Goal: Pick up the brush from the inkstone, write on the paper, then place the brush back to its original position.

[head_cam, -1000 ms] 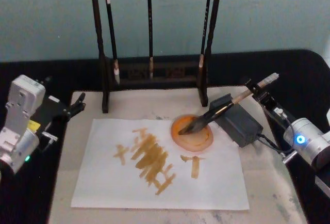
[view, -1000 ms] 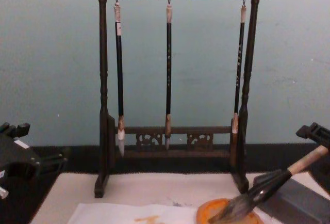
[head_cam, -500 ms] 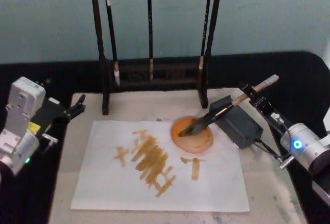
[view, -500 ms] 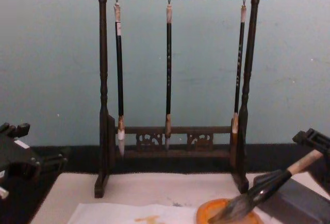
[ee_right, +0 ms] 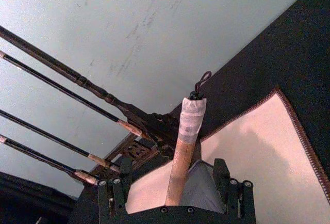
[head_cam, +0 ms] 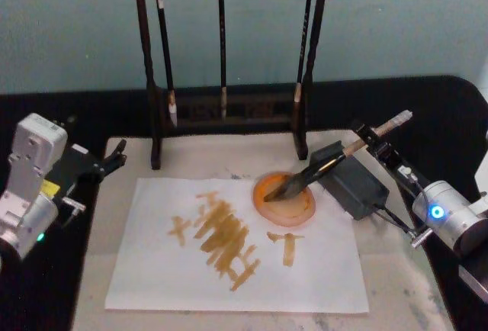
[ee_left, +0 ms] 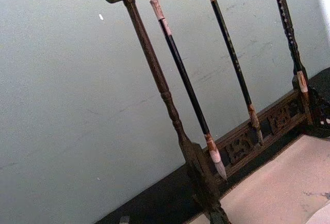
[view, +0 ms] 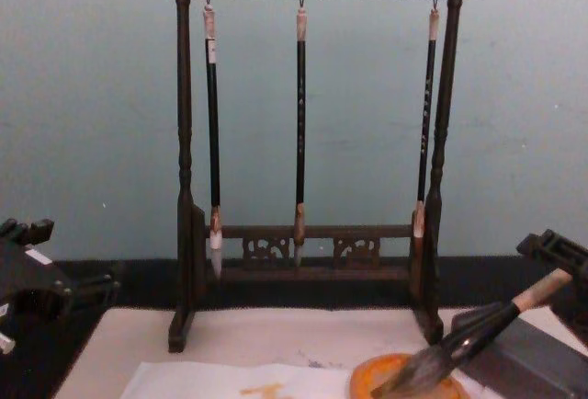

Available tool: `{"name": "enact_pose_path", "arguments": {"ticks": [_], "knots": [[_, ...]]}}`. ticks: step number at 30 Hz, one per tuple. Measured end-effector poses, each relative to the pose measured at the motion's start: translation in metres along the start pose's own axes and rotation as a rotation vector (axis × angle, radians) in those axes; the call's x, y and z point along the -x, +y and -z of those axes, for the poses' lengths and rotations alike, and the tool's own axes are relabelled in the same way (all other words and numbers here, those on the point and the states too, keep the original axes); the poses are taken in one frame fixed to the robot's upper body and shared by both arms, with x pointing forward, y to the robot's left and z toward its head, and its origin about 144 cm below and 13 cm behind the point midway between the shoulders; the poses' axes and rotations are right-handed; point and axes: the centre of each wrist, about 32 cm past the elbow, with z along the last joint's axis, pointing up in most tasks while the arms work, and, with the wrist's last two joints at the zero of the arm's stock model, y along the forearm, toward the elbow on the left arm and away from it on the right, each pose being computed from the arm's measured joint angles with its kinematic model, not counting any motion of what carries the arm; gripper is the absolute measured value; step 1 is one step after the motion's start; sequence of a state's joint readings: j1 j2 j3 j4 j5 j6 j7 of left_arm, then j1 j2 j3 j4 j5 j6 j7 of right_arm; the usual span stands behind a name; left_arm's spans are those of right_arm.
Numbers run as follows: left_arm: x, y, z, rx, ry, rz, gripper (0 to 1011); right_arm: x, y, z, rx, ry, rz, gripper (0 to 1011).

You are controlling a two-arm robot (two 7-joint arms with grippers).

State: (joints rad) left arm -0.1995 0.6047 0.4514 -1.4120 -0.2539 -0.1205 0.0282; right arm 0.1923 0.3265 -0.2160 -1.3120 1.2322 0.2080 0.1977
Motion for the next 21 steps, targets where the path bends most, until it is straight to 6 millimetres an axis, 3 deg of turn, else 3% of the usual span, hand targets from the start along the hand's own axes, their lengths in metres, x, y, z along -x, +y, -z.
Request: {"name": "enact_pose_path", "arguments": {"ticks": [21], "knots": [[0.0000,0.0000,0.0000,0.000,0.000,0.000,1010,-0.0031,0.0069,-0.0028,0.016,-0.019,-0.026,1000]]}}
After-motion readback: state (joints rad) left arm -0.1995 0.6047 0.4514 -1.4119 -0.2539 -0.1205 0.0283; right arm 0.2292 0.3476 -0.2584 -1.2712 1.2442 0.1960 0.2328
